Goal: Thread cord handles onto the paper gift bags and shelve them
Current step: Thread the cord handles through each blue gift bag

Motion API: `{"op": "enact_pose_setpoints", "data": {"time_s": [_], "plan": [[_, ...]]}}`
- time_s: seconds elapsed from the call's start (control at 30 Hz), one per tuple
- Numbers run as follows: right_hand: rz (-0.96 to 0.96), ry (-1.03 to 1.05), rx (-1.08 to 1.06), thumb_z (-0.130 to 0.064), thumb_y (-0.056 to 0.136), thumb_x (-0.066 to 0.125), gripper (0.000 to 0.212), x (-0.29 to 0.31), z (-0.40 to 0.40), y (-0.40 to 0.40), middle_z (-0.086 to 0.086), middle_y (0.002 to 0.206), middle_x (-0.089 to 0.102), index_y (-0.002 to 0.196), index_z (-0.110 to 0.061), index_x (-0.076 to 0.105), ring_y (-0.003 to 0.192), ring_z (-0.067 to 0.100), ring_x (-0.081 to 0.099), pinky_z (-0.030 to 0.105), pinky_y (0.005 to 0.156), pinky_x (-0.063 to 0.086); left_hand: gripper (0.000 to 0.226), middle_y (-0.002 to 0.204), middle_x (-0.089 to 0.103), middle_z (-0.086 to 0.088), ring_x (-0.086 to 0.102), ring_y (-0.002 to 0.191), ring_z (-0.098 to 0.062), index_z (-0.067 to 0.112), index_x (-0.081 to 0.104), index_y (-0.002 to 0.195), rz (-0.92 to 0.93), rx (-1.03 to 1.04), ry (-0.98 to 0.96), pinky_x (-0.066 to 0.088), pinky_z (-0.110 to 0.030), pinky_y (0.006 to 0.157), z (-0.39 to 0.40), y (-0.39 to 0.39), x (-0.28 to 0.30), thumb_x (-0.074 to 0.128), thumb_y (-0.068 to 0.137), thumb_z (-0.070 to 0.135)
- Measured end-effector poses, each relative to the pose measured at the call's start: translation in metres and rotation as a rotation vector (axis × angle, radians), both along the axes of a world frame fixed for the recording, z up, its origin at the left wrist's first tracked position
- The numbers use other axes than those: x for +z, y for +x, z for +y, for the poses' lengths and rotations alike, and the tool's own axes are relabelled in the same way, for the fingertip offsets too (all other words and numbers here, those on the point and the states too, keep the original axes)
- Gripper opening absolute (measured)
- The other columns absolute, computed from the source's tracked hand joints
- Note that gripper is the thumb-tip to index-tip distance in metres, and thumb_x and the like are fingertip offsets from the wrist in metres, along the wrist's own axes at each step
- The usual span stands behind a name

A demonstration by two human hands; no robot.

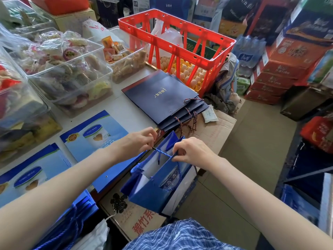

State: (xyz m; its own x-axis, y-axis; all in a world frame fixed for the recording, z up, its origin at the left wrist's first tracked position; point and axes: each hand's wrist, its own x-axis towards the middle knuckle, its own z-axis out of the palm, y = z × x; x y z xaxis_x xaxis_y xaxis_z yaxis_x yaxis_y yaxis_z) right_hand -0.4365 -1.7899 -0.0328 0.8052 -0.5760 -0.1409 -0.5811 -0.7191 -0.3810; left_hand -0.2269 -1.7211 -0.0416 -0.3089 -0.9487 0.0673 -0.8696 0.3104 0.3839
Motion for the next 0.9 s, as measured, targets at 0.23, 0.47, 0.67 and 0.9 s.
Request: {"op": "enact_pose_setpoints", "data": {"time_s": [0.23, 0.47, 0.67, 0.9], "plan": [[-0.036, 0.011, -0.106, -0.033, 0.085, 0.066, 0.023, -0.013, -0.005, -0.005, -0.004, 0.088, 0.054, 0.104, -0.02, 0.065, 0.084, 0.011, 0.045, 0.026, 0.074, 0.04, 0.007, 0.105, 0.046, 0.006, 0.053, 0.093, -0.009, 0.012, 0.066, 0.092, 0.314, 0.157, 0.134, 0.045, -0.016, 0.086, 0.011, -0.014, -0.023, 0.062, 0.088, 0.016], [0.029, 0.043, -0.097, -0.031, 0.088, 0.063, 0.025, -0.027, 0.003, -0.004, 0.002, 0.098, 0.063, 0.109, -0.019, 0.062, 0.093, 0.015, 0.052, 0.032, 0.082, 0.046, 0.032, 0.103, 0.051, 0.004, 0.062, 0.076, -0.007, 0.025, 0.041, 0.104, 0.339, 0.403, 0.331, 0.051, -0.02, 0.074, 0.019, -0.035, -0.05, 0.066, 0.085, 0.02], [0.009, -0.012, -0.135, -0.032, 0.09, 0.06, 0.026, -0.036, 0.008, -0.005, 0.001, 0.099, 0.062, 0.112, -0.017, 0.061, 0.089, 0.012, 0.051, 0.027, 0.076, 0.043, 0.019, 0.09, 0.063, 0.002, 0.06, 0.085, -0.014, 0.017, 0.056, 0.091, 0.243, 0.437, 0.474, 0.052, -0.029, 0.079, 0.012, -0.035, -0.057, 0.064, 0.085, 0.034], [-0.277, 0.216, -0.315, -0.012, 0.083, 0.068, 0.016, -0.036, 0.001, 0.008, -0.007, 0.08, 0.065, 0.098, -0.014, 0.063, 0.078, 0.012, 0.059, 0.028, 0.077, 0.049, 0.014, 0.074, 0.059, 0.0, 0.054, 0.072, -0.015, 0.013, 0.057, 0.074, 0.292, 0.481, 0.399, 0.039, -0.024, 0.063, 0.005, -0.043, -0.04, 0.061, 0.085, 0.02]]}}
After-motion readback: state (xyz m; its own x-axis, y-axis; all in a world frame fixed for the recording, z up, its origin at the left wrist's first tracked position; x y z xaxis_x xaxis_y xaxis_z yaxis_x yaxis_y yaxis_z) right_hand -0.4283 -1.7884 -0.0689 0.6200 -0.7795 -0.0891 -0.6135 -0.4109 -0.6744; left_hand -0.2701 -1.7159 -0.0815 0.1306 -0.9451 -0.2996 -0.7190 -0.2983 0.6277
